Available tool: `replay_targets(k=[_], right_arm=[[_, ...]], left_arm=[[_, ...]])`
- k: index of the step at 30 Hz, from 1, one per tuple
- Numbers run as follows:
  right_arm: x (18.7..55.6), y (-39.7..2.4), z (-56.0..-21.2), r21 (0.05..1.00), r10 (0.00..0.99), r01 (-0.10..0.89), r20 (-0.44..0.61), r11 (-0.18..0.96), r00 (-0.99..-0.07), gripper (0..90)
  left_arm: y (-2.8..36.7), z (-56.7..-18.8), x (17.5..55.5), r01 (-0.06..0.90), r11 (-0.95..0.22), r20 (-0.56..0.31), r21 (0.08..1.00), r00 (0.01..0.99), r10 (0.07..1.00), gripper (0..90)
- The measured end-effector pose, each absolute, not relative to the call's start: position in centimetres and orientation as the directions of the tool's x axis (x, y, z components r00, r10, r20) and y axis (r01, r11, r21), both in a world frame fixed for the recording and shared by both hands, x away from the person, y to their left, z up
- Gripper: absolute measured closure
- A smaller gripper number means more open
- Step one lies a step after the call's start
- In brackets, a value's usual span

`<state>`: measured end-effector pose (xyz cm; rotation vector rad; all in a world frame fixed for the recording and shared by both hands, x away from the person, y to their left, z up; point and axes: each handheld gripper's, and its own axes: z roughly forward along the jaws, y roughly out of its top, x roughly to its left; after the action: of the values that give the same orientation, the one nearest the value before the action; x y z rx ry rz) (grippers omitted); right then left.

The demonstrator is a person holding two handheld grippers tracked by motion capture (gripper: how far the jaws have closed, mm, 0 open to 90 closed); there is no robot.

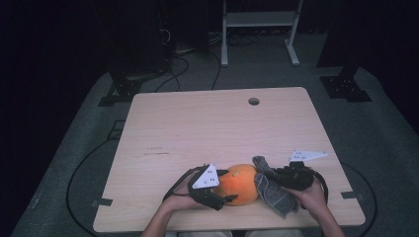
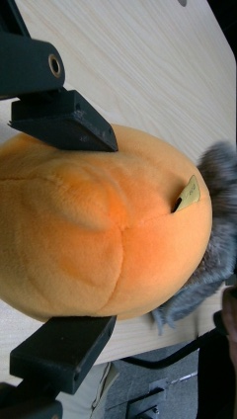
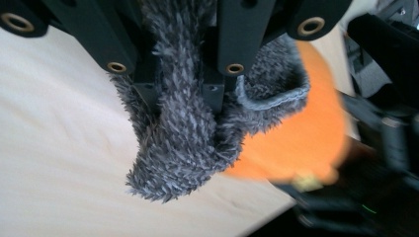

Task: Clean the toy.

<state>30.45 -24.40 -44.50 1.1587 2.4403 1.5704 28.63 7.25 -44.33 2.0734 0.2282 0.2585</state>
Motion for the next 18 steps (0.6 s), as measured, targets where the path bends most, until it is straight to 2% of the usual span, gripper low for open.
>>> replay_targets(k=[3,5,8,12,15,18], right_arm=[[30.3,-24.6,-44.1,0.797,0.583,0.57,0.372,0.198,-0.722,76.4],[29.4,-24.0,-42.4,0.841,0.513,0.515,0.372,0.167,-0.773,76.3],[28.7,-22.5,-40.8,0.871,0.455,0.456,0.336,0.184,-0.825,76.2],[28.7,-21.5,-41.4,0.858,0.498,0.432,0.256,0.279,-0.829,76.1],[28.9,-22.5,-41.7,0.837,0.565,0.472,0.255,0.277,-0.785,76.2],[27.7,-22.2,-40.4,0.858,0.527,0.432,0.24,0.277,-0.815,76.3]], left_arm=[[7.1,-44.4,28.7,0.062,-0.489,0.086,0.87,0.958,0.274,17.8],[6.8,-44.4,28.4,0.034,-0.499,0.107,0.866,0.962,0.252,19.9],[6.3,-44.2,27.8,-0.018,-0.526,0.158,0.85,0.962,0.221,21.7],[6.1,-44.2,27.4,-0.061,-0.532,0.191,0.845,0.963,0.193,23.9],[5.8,-44.1,27.4,-0.049,-0.526,0.185,0.849,0.96,0.209,22.8],[5.4,-44.1,27.1,-0.067,-0.529,0.201,0.846,0.959,0.2,21.0]])
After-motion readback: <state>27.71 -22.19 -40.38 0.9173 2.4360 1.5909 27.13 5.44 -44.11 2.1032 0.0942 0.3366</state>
